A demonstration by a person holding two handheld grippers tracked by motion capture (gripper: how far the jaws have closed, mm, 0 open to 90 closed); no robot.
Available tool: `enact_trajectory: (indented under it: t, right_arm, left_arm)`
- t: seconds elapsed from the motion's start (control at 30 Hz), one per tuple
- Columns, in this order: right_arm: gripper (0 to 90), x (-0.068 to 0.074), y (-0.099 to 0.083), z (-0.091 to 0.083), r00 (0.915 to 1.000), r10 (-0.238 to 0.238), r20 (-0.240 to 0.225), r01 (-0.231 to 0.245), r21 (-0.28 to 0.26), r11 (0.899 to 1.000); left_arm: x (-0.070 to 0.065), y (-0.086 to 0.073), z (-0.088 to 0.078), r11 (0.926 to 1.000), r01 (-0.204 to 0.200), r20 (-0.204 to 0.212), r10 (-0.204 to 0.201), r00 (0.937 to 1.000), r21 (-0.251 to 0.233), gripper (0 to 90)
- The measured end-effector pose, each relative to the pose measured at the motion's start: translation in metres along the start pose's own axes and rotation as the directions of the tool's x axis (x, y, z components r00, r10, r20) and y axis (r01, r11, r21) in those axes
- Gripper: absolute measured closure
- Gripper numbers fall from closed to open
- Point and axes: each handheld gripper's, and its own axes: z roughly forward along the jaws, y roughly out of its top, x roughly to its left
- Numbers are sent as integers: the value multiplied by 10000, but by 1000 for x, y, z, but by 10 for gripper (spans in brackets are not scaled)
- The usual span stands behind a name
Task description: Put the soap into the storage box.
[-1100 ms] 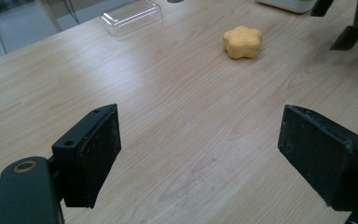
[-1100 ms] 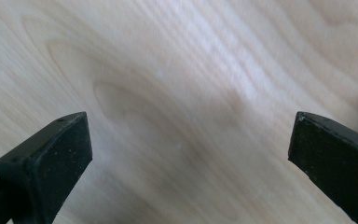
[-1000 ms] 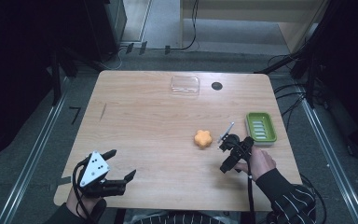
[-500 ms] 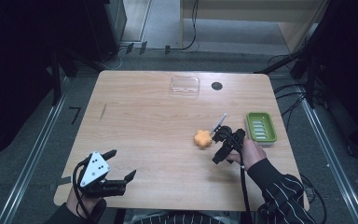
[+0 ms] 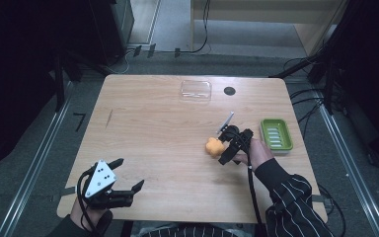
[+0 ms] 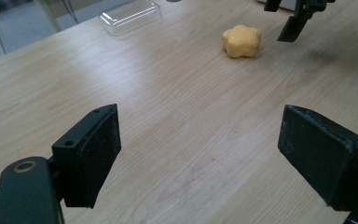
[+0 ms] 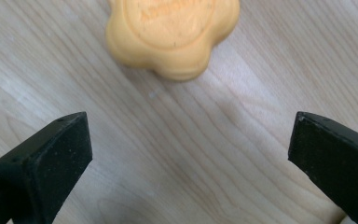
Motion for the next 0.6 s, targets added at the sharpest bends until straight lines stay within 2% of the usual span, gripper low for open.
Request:
enact_trajectory:
  t: [0.33,0.47,0.6]
  right_arm:
    - [0,-5,17,5,9996,220,-196,-223,-157,9996]
    - [0,-5,26,8,9984,297,-476,-305,-157,9994]
    - [0,-4,31,10,9982,341,-489,-348,-136,9993]
  left_arm:
    - [0,0,0,10000,8,7,-8,10000,6,136]
    - [0,0,0,10000,6,-2,-6,10000,8,136]
    - [1,0,0,10000,-2,6,2,10000,14,136]
